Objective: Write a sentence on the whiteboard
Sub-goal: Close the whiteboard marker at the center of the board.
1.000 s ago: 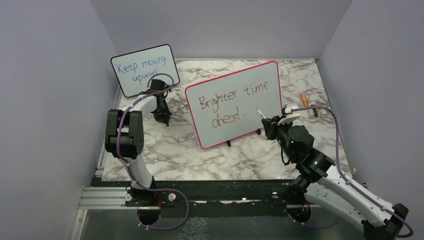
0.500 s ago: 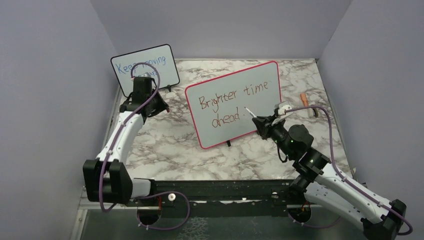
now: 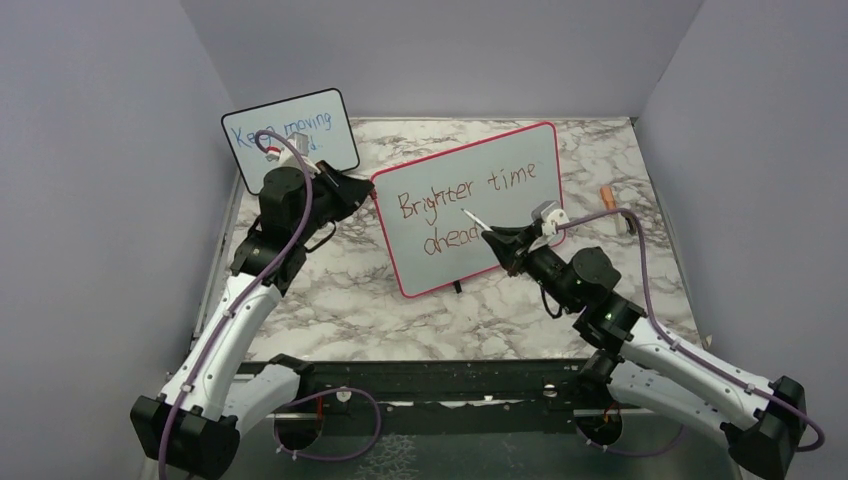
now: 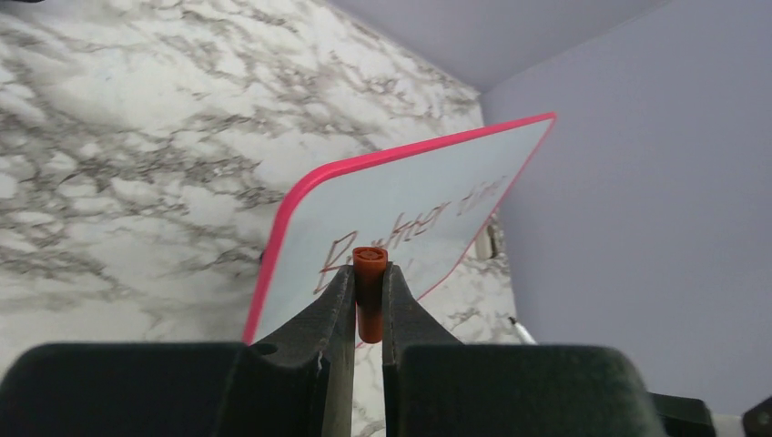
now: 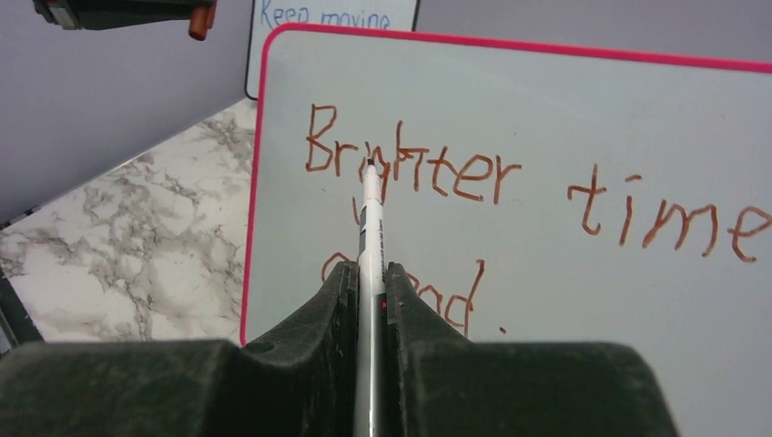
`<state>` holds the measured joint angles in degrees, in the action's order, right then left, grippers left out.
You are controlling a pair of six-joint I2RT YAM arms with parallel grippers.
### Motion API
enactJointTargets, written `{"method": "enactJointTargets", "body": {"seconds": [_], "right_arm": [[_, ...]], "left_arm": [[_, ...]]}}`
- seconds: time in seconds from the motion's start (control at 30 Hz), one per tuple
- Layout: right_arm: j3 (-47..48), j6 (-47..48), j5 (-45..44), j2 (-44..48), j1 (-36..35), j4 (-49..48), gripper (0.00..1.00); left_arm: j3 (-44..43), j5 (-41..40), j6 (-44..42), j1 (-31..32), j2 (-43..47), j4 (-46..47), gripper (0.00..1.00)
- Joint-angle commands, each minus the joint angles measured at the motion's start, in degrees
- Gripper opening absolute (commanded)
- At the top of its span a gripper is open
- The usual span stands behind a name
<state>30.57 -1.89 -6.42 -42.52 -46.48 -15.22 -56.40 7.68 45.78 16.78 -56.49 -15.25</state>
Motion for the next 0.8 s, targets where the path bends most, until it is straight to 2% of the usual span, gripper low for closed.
{"method": "enactJointTargets", "body": {"seconds": [0.0, 0.33, 0.77], "right_arm": [[0.5, 4.0, 0.7, -1.7, -2.5, -9.9, 0.01], [-1.5, 12.5, -10.4, -9.4, -14.2, -25.7, 0.01], [-1.3, 12.4, -12.1, -14.5, -16.1, -31.5, 0.01]], "left_arm": [[2.5, 0.8, 7.2, 2.9, 2.0, 11.3, 0.0], [7.1, -1.9, 12.6, 12.1, 0.8, 23.3, 0.0], [10.2, -5.4, 14.7, 15.9, 0.8, 26.4, 0.0]]}}
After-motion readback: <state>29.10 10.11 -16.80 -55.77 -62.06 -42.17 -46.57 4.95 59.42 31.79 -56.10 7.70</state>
